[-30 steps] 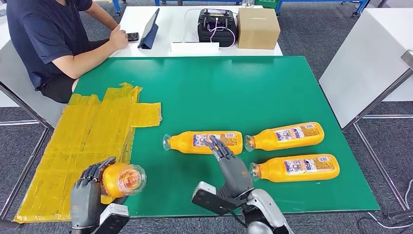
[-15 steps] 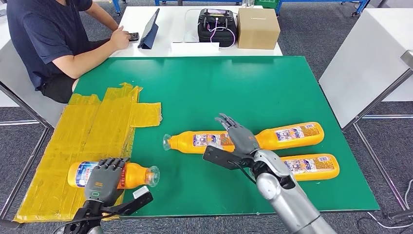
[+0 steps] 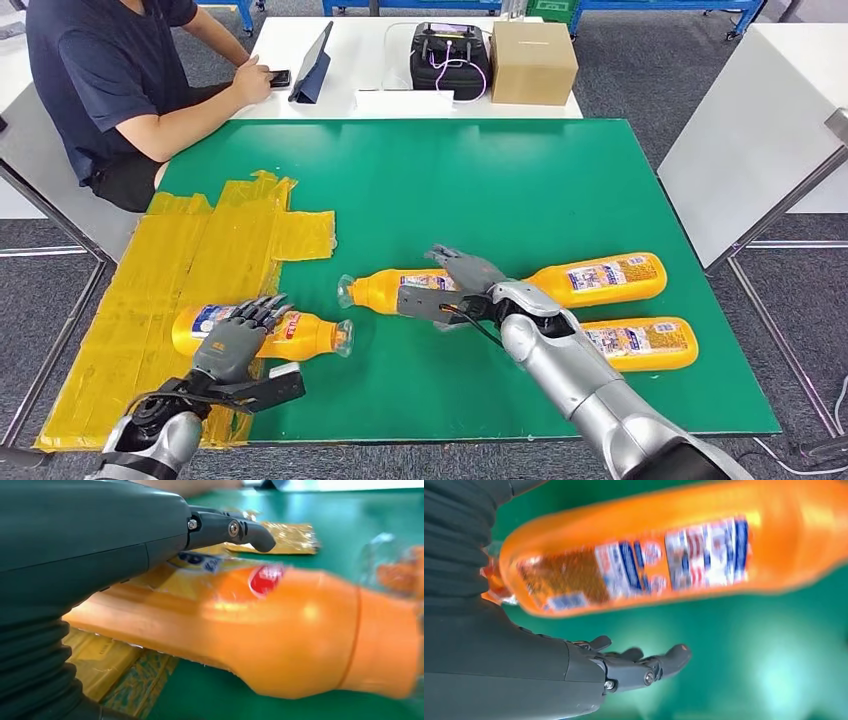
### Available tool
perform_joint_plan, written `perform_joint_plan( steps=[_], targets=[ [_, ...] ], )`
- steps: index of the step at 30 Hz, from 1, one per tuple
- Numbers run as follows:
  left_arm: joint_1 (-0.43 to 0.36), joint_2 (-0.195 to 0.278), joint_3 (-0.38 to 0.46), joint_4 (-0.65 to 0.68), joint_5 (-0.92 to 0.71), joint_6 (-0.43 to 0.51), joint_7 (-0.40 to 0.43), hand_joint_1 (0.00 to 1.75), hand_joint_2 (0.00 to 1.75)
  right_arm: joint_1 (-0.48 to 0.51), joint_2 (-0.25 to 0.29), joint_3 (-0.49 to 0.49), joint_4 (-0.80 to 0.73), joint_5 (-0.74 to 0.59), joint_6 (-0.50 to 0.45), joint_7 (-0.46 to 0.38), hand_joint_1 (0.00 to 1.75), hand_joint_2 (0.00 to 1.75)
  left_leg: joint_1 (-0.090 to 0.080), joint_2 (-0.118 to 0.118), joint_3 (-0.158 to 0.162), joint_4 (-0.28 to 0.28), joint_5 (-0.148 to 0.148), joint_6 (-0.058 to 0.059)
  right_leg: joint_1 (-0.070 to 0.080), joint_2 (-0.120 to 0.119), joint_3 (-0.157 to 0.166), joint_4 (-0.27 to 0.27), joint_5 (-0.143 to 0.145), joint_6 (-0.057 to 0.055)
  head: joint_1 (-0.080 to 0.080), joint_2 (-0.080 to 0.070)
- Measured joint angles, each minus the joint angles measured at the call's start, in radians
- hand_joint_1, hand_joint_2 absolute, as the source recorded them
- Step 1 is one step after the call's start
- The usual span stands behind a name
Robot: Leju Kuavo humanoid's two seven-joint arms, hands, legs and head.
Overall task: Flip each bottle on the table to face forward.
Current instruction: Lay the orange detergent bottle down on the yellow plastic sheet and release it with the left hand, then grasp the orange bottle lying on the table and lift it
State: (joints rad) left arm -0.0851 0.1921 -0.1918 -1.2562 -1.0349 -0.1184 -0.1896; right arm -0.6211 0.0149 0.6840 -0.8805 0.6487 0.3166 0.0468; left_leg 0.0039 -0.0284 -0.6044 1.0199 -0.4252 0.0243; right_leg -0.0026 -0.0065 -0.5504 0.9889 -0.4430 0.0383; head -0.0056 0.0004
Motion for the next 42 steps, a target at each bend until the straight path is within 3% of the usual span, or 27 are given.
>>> perform_joint_plan(
  steps=[2, 4, 6, 8, 14, 21, 24, 28, 30, 34, 38, 42],
  targets=[
    [-0.016, 0.026, 0.000, 0.002, 0.117, -0.075, -0.050, 0.00, 0.00, -0.027, 0.003, 0.027, 0.052, -0.002, 0.040, -0.001, 0.00, 1.75, 0.000, -0.001, 0.002, 0.000, 0.000, 0.000, 0.000, -0.001, 0.003, 0.000, 0.000, 0.000, 0.000, 0.000],
    [-0.024, 0.049, 0.003, 0.002, 0.232, -0.143, -0.096, 0.00, 0.00, -0.054, 0.004, 0.055, 0.103, 0.003, 0.082, -0.002, 0.72, 1.75, 0.000, -0.002, 0.004, 0.000, 0.001, 0.000, 0.000, -0.001, 0.003, 0.000, 0.000, 0.000, 0.000, 0.000],
    [-0.029, 0.067, 0.007, 0.002, 0.342, -0.203, -0.134, 0.00, 0.00, -0.081, 0.003, 0.088, 0.152, 0.015, 0.112, -0.003, 1.59, 1.75, 0.000, -0.002, 0.004, 0.000, 0.002, -0.001, 0.000, -0.001, 0.000, 0.000, 0.000, 0.000, 0.000, 0.000],
    [-0.032, 0.075, 0.014, -0.001, 0.448, -0.250, -0.157, 0.00, 0.00, -0.101, 0.001, 0.121, 0.194, 0.028, 0.122, -0.002, 1.75, 1.75, 0.000, -0.002, 0.005, 0.000, 0.002, -0.001, 0.000, -0.001, -0.005, 0.000, 0.000, 0.000, 0.000, 0.000],
    [-0.005, 0.062, 0.059, -0.043, 0.728, -0.349, -0.176, 0.00, 0.00, -0.126, -0.013, 0.188, 0.256, 0.039, 0.110, 0.003, 1.75, 1.75, 0.000, 0.005, 0.001, 0.000, 0.004, 0.000, 0.000, 0.001, -0.002, 0.000, 0.004, -0.001, 0.000, 0.000],
    [0.035, 0.007, 0.121, -0.105, 0.905, -0.387, -0.161, 0.00, 0.00, -0.134, -0.019, 0.211, 0.274, 0.030, 0.060, 0.013, 1.75, 1.75, 0.000, 0.006, -0.002, 0.000, 0.004, 0.000, 0.000, 0.003, -0.006, 0.000, 0.004, -0.001, 0.000, 0.000],
    [0.080, -0.047, 0.177, -0.165, 1.099, -0.427, -0.109, 0.00, 0.00, -0.110, -0.018, 0.198, 0.272, 0.012, -0.076, 0.031, 1.75, 1.75, 0.000, 0.007, -0.003, 0.000, 0.003, 0.000, 0.000, 0.003, -0.006, 0.000, 0.004, -0.001, 0.000, 0.000],
    [0.183, -0.132, 0.262, -0.283, 1.392, -0.473, 0.000, 0.00, 0.00, 0.016, -0.016, 0.092, 0.155, 0.008, -0.349, 0.028, 1.75, 1.75, 0.000, 0.007, -0.009, 0.000, 0.003, 0.000, 0.000, 0.003, -0.011, 0.000, 0.004, -0.001, 0.001, 0.000],
    [0.223, -0.165, 0.288, -0.332, 1.450, -0.479, 0.031, 0.00, 0.00, 0.083, -0.012, 0.035, 0.060, 0.026, -0.398, 0.025, 1.75, 1.75, 0.000, 0.007, -0.012, 0.001, 0.003, 0.000, 0.000, 0.003, -0.014, 0.000, 0.004, -0.001, 0.000, 0.000],
    [0.274, -0.217, 0.311, -0.396, 1.537, -0.490, 0.065, 0.00, 1.75, 0.209, 0.009, -0.074, -0.139, -0.014, -0.450, -0.069, 1.75, 1.75, 0.001, 0.004, -0.016, 0.001, 0.003, 0.000, 0.001, 0.003, -0.019, 0.000, 0.004, -0.001, 0.000, 0.000],
    [0.312, -0.259, 0.309, -0.447, 1.557, -0.481, 0.070, 0.00, 1.75, 0.321, 0.044, -0.154, -0.364, -0.077, -0.448, -0.141, 1.75, 1.75, 0.002, 0.006, -0.019, 0.000, 0.003, -0.001, 0.001, 0.003, -0.022, 0.000, 0.003, -0.001, 0.000, 0.000],
    [0.339, -0.281, 0.284, -0.481, 1.535, -0.463, 0.051, 0.00, 1.75, 0.386, 0.069, -0.154, -0.527, -0.104, -0.394, -0.152, 1.75, 1.75, 0.002, 0.007, -0.020, 0.000, 0.003, -0.001, 0.001, 0.004, -0.023, 0.000, 0.003, -0.002, 0.000, 0.000]
  ],
)
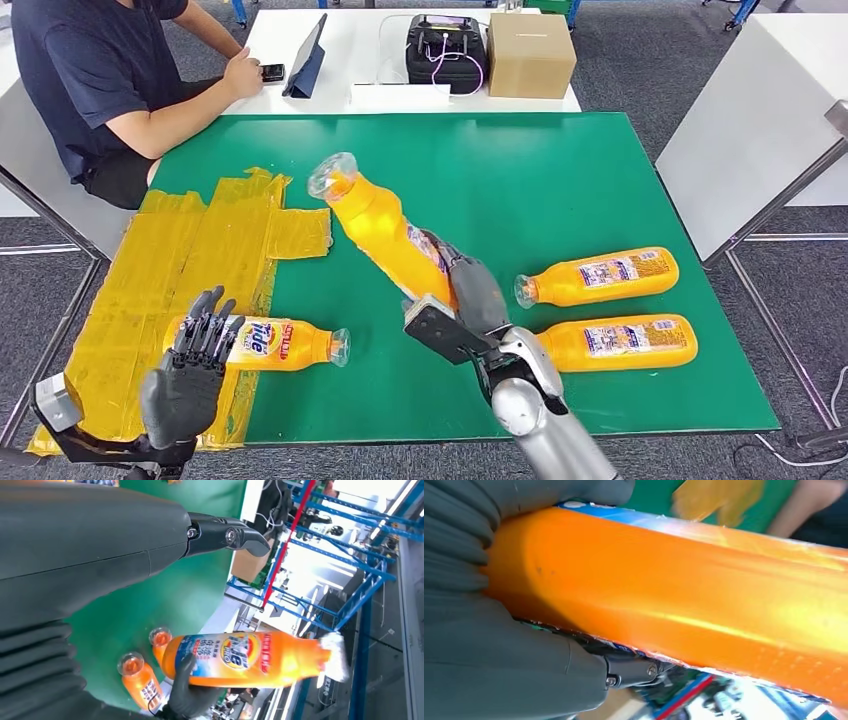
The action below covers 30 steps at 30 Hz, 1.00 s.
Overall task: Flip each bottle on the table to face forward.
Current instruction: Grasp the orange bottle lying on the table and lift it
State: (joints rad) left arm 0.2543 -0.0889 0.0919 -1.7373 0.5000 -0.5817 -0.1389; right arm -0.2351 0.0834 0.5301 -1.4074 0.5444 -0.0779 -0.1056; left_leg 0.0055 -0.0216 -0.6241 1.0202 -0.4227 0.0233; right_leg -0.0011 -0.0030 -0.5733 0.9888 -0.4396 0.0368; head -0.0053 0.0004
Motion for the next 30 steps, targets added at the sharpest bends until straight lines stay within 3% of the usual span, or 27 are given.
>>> perform_joint_plan(
  steps=[6, 16, 27, 30],
  targets=[
    [0.016, -0.010, -0.039, -0.041, -0.070, 0.024, -0.035, 0.00, 1.75, 0.018, 0.013, 0.057, -0.080, -0.031, 0.080, -0.004, 1.75, 1.75, 0.000, 0.000, 0.000, 0.000, 0.000, 0.000, 0.000, 0.000, 0.000, 0.000, 0.001, 0.000, 0.000, 0.000],
    [0.022, -0.012, -0.122, -0.076, -0.102, 0.044, -0.059, 0.00, 1.75, 0.003, 0.020, 0.184, -0.080, -0.075, 0.211, -0.005, 1.75, 1.75, 0.000, 0.001, 0.000, 0.000, 0.000, 0.000, 0.000, 0.000, 0.000, 0.000, 0.001, 0.000, 0.000, 0.000],
    [0.046, 0.010, -0.222, -0.090, -0.027, 0.095, -0.069, 0.00, 1.75, -0.051, -0.006, 0.419, -0.054, 0.028, 0.265, -0.076, 1.75, 1.75, 0.000, 0.001, 0.000, 0.000, 0.000, 0.000, 0.000, 0.000, -0.001, 0.000, 0.000, 0.000, 0.000, 0.000],
    [0.068, 0.021, -0.229, -0.095, -0.009, 0.098, -0.070, 1.31, 1.75, -0.066, -0.021, 0.451, -0.053, 0.045, 0.265, -0.096, 1.75, 1.75, 0.000, 0.001, 0.000, 0.000, 0.000, 0.000, 0.000, 0.000, -0.001, 0.000, 0.000, 0.000, 0.000, 0.000]
  ],
)
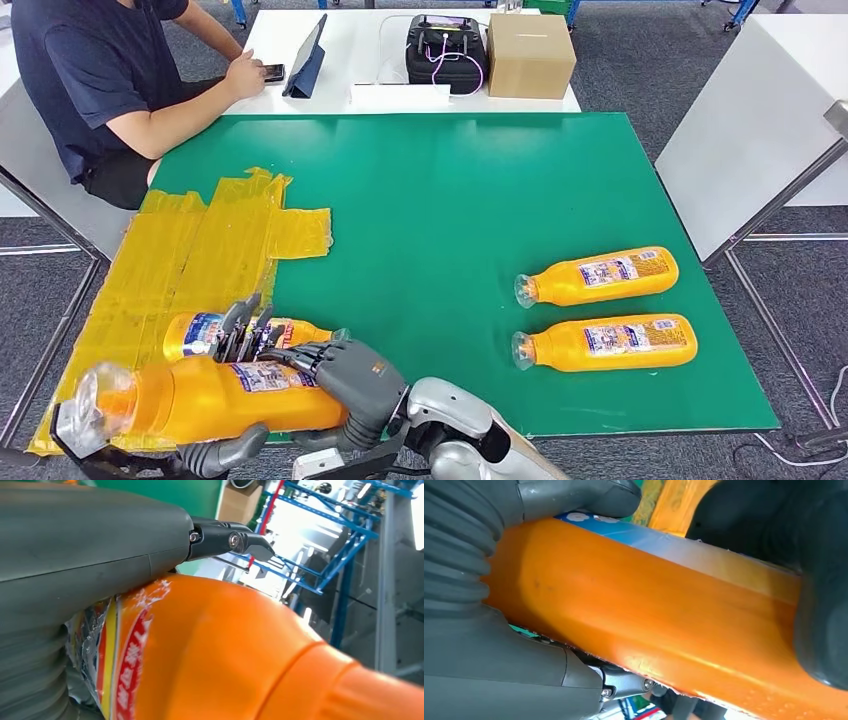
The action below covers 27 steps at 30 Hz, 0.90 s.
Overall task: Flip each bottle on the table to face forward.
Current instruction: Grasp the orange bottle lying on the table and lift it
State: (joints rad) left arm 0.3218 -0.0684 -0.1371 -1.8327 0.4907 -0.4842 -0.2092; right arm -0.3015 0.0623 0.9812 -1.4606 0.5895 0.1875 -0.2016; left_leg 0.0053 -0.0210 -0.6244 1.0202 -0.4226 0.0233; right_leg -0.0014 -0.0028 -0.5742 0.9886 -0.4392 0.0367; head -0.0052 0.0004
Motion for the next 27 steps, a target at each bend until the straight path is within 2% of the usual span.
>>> perform_joint_plan(
  steps=[1, 12, 13, 17, 18, 22, 24, 27],
  targets=[
    [0.008, 0.003, -0.002, -0.002, 0.006, -0.001, -0.001, 1.75, 1.75, -0.004, -0.006, 0.008, 0.000, 0.005, 0.000, -0.006, 1.75, 1.75, 0.000, 0.000, 0.000, 0.000, 0.000, 0.000, 0.000, 0.000, 0.000, 0.000, 0.000, 0.000, 0.000, 0.000],
    [0.029, 0.028, -0.020, -0.004, 0.033, -0.020, -0.017, 1.75, 1.75, -0.008, -0.029, 0.029, 0.002, 0.023, -0.017, -0.011, 1.75, 1.75, 0.000, 0.000, 0.000, 0.000, 0.000, 0.000, 0.000, 0.000, -0.001, 0.000, 0.000, 0.000, 0.000, 0.000],
    [0.029, 0.029, -0.021, -0.004, 0.033, -0.020, -0.017, 1.75, 1.75, -0.007, -0.030, 0.029, 0.003, 0.024, -0.020, -0.008, 1.68, 1.75, 0.000, 0.000, 0.000, 0.000, 0.000, 0.000, 0.000, 0.000, -0.001, 0.000, 0.000, 0.000, 0.000, 0.000],
    [0.026, 0.032, -0.024, -0.004, 0.033, -0.017, -0.018, 1.75, 1.75, 0.002, -0.030, 0.029, 0.005, 0.041, -0.040, 0.015, 0.08, 1.75, 0.000, 0.000, 0.000, 0.000, 0.000, 0.000, 0.000, 0.000, 0.000, 0.000, 0.000, 0.000, 0.000, 0.000],
    [0.025, 0.032, -0.024, -0.004, 0.031, -0.016, -0.019, 1.75, 1.75, 0.005, -0.030, 0.028, 0.006, 0.047, -0.046, 0.023, 0.04, 1.75, 0.000, 0.000, 0.000, 0.000, 0.000, 0.000, 0.000, 0.000, 0.000, 0.000, 0.000, 0.000, 0.000, 0.000],
    [0.022, 0.032, -0.022, -0.010, -0.010, 0.002, -0.029, 1.75, 1.75, 0.020, -0.033, 0.024, 0.012, 0.061, -0.072, 0.051, 0.00, 0.00, 0.000, 0.000, 0.000, 0.000, 0.000, 0.000, 0.000, 0.000, 0.000, 0.000, 0.000, 0.000, 0.000, 0.000],
    [0.022, 0.031, -0.019, -0.023, -0.082, 0.036, -0.048, 1.75, 1.75, 0.036, -0.036, 0.014, 0.009, 0.073, -0.092, 0.064, 0.00, 0.00, 0.000, 0.000, 0.000, 0.000, 0.000, 0.000, 0.000, 0.000, 0.000, 0.000, 0.000, 0.000, 0.000, 0.000],
    [0.024, 0.024, 0.001, -0.060, -0.283, 0.130, -0.097, 1.75, 1.75, 0.074, -0.056, -0.022, -0.019, 0.099, -0.127, 0.104, 0.00, 0.00, 0.000, -0.001, -0.001, 0.000, 0.000, 0.000, 0.000, 0.000, 0.000, 0.000, 0.000, 0.000, 0.000, 0.000]
  ],
)
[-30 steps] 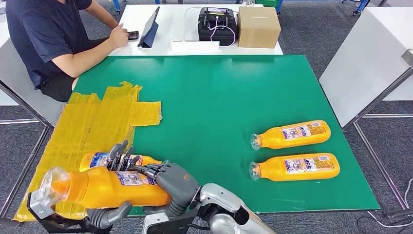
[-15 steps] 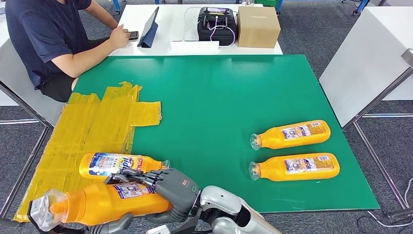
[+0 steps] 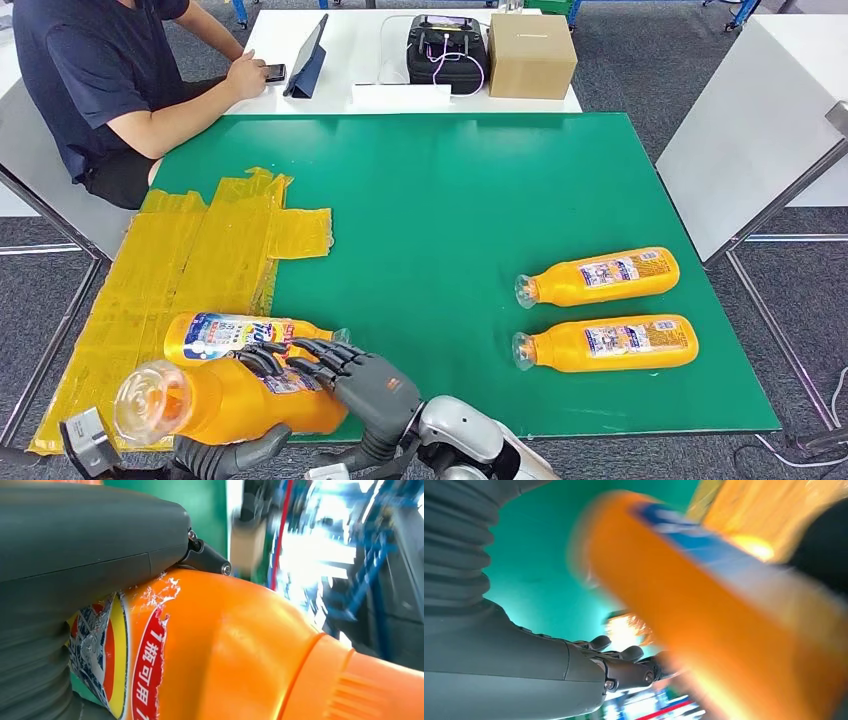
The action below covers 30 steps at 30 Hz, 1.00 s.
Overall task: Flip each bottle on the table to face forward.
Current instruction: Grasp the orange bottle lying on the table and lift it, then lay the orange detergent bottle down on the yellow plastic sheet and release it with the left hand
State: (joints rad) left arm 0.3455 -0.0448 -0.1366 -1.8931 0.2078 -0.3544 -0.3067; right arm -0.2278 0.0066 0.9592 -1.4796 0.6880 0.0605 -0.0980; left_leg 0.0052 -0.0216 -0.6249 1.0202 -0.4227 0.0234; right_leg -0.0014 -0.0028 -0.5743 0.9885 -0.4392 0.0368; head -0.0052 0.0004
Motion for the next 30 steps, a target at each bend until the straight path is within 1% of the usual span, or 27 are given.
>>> perform_joint_plan(
  steps=[2, 5, 6, 7, 9, 11, 13, 15, 19, 22, 24, 26, 30],
  targets=[
    [0.001, -0.010, 0.025, -0.026, -0.114, 0.047, -0.022, 1.75, 1.75, 0.023, -0.026, -0.030, -0.042, 0.004, -0.012, 0.025, 0.00, 0.00, 0.000, 0.000, 0.000, 0.000, 0.000, 0.000, 0.000, 0.000, 0.000, 0.000, 0.000, 0.000, 0.000, 0.000],
    [0.003, -0.020, 0.054, -0.053, -0.175, 0.075, -0.035, 1.75, 1.75, 0.043, -0.060, -0.067, -0.094, 0.002, -0.014, 0.039, 0.00, 0.00, 0.000, 0.000, 0.000, 0.000, 0.000, 0.000, 0.000, 0.000, 0.000, 0.000, 0.000, 0.000, 0.000, 0.000],
    [0.003, -0.024, 0.062, -0.059, -0.218, 0.101, -0.044, 1.75, 1.75, 0.049, -0.066, -0.076, -0.107, 0.002, -0.017, 0.040, 0.00, 0.00, 0.000, 0.000, 0.000, 0.000, 0.000, 0.000, 0.000, 0.000, 0.000, 0.000, 0.000, 0.000, 0.000, 0.000],
    [0.003, -0.029, 0.072, -0.066, -0.300, 0.149, -0.058, 1.75, 1.75, 0.058, -0.072, -0.086, -0.122, 0.002, -0.023, 0.041, 0.00, 0.00, 0.000, 0.000, 0.000, 0.000, 0.000, 0.000, 0.000, 0.000, 0.000, 0.000, 0.000, 0.000, 0.000, 0.000],
    [0.003, -0.037, 0.098, -0.077, -0.541, 0.288, -0.086, 1.75, 1.75, 0.084, -0.084, -0.115, -0.161, 0.004, -0.038, 0.041, 0.00, 0.00, 0.000, 0.000, 0.000, 0.000, 0.000, 0.000, 0.000, 0.000, 0.000, 0.000, 0.000, 0.000, 0.000, 0.000],
    [0.000, -0.041, 0.131, -0.084, -0.814, 0.435, -0.086, 1.75, 1.75, 0.115, -0.100, -0.154, -0.213, 0.008, -0.047, 0.040, 0.00, 0.00, 0.000, 0.000, 0.000, 0.000, 0.000, 0.000, 0.000, 0.000, 0.000, 0.000, 0.000, 0.000, 0.000, 0.000],
    [-0.006, -0.041, 0.163, -0.082, -1.088, 0.560, -0.051, 1.75, 1.75, 0.146, -0.120, -0.194, -0.270, 0.014, -0.050, 0.038, 0.00, 0.00, 0.000, 0.000, 0.000, 0.000, 0.000, 0.000, 0.000, 0.000, 0.000, 0.000, 0.000, 0.000, 0.000, 0.000],
    [-0.015, -0.035, 0.184, -0.069, -1.296, 0.645, -0.012, 1.75, 1.75, 0.170, -0.140, -0.226, -0.319, 0.019, -0.052, 0.037, 0.00, 0.00, 0.000, 0.000, 0.000, 0.000, 0.000, 0.000, 0.000, 0.000, -0.001, 0.000, 0.000, 0.000, 0.000, 0.000],
    [-0.032, -0.013, 0.197, -0.031, -1.439, 0.697, 0.054, 1.75, 1.75, 0.199, -0.174, -0.267, -0.383, 0.022, -0.055, 0.037, 0.00, 0.00, 0.000, 0.001, 0.000, 0.000, 0.000, 0.000, 0.000, 0.000, -0.001, 0.000, 0.000, 0.000, 0.000, 0.000],
    [-0.063, 0.022, 0.193, 0.019, -1.583, 0.714, 0.150, 1.75, 1.75, 0.218, -0.206, -0.294, -0.419, 0.012, -0.055, 0.033, 0.00, 0.00, 0.000, -0.001, 0.001, 0.000, 0.000, 0.000, 0.000, 0.000, -0.008, 0.000, 0.000, 0.000, 0.000, 0.000],
    [-0.104, 0.051, 0.187, 0.075, -1.654, 0.711, 0.209, 1.75, 1.75, 0.228, -0.232, -0.314, -0.440, -0.003, -0.055, 0.023, 0.00, 0.00, 0.000, -0.001, 0.001, 0.000, -0.001, 0.000, 0.000, 0.000, -0.009, -0.001, 0.000, 0.000, 0.000, 0.000],
    [-0.160, 0.083, 0.177, 0.145, -1.692, 0.700, 0.253, 1.75, 1.75, 0.238, -0.257, -0.334, -0.458, -0.011, -0.053, 0.014, 0.00, 0.00, 0.000, -0.001, 0.001, 0.000, 0.000, 0.000, 0.000, 0.000, -0.005, 0.000, 0.000, 0.000, 0.000, 0.000],
    [-0.258, 0.125, 0.158, 0.272, -1.715, 0.682, 0.288, 1.75, 1.75, 0.255, -0.290, -0.354, -0.484, -0.010, -0.052, 0.005, 0.00, 0.00, 0.000, 0.000, 0.001, 0.000, 0.001, 0.001, 0.000, 0.000, 0.001, 0.000, 0.001, 0.001, 0.000, 0.000]
  ],
)
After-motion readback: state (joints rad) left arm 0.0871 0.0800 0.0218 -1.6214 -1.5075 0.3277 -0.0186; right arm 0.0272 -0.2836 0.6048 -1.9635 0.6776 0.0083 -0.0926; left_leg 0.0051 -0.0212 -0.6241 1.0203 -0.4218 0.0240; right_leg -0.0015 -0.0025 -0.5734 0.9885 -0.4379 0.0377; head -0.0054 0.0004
